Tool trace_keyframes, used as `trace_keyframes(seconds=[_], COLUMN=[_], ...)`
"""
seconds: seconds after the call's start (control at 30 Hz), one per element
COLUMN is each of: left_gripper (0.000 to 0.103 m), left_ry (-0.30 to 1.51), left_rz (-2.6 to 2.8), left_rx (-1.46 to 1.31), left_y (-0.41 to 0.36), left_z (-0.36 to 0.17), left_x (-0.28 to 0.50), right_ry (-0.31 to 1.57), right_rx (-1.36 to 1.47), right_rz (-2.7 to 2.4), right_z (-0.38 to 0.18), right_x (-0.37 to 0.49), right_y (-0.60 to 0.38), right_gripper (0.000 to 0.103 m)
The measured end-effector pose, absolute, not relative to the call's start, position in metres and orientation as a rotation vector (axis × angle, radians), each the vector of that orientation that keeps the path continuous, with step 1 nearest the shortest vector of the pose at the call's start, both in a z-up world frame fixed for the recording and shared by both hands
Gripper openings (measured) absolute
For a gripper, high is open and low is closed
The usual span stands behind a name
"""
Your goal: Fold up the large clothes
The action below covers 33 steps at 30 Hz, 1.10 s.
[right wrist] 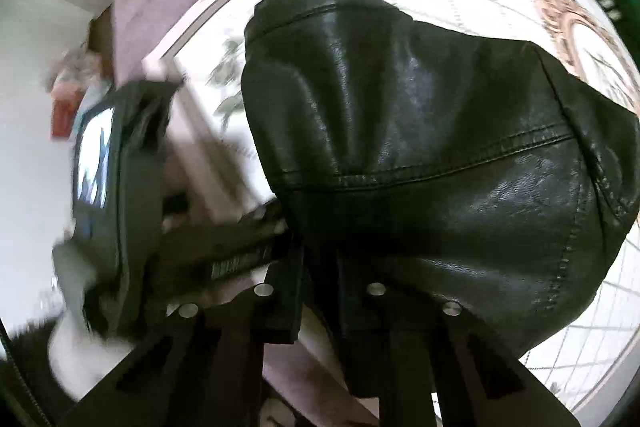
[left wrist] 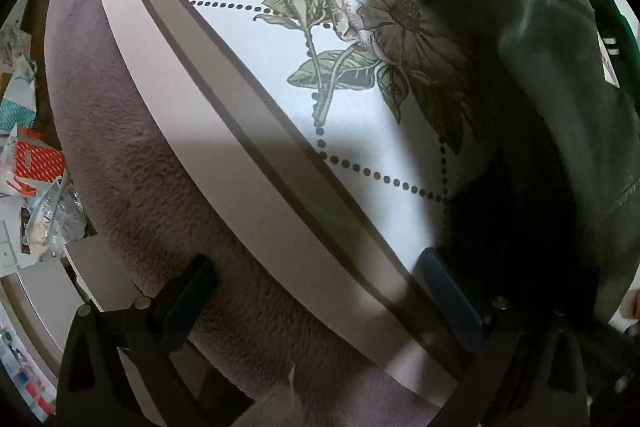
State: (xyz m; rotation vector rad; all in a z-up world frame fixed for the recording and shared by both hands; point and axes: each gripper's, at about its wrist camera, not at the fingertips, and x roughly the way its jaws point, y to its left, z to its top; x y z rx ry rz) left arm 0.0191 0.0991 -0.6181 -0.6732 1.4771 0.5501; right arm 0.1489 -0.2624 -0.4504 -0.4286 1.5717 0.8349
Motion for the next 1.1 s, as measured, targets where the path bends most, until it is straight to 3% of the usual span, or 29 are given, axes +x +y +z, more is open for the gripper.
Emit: trace_keyframes(seconds=[0.1,0.17,0.27,0.4,0.53,1.1], left_gripper=[0.103,0.103,0.103,0.103,0.103,0.103], left_ry=[1.475,1.470,1.404,1.346,1.377,1.442], left_rz=[0.544,0.593,0.658,0.636,0.587,0.515], left_rx=[-0.692,-0.661,-0.566,-0.420,-0.323,-0.210], left_y=[0.106,0.114,0.121,0.106,0.084,0.049], left_z=[-0.603,-0.585,-0.540,-0.513,-0.530,-0.553], left_x=[0.007,-0.006,-0.010,0.024,0.064,0.104], right_ry=[1.648,1.719,1.668,1.597,1.601,1.630], right_rx=[-0.357,-0.218,-0.005,0.146,0.188,0.170], right_rz=[0.865,0.851,0.715,0.495,0.329,0.308], right_z=[-0.453,-0.447,-0.420,-0.413,-0.439,-0.471], right_x=[0.157,0.174,0.210,0.245,0.288,0.293], right_y=[-0.275,-0.289,-0.332,-0.397,-0.438,-0.415], right_gripper=[0.022,0.036,0.050,0.050,0.050,0.050])
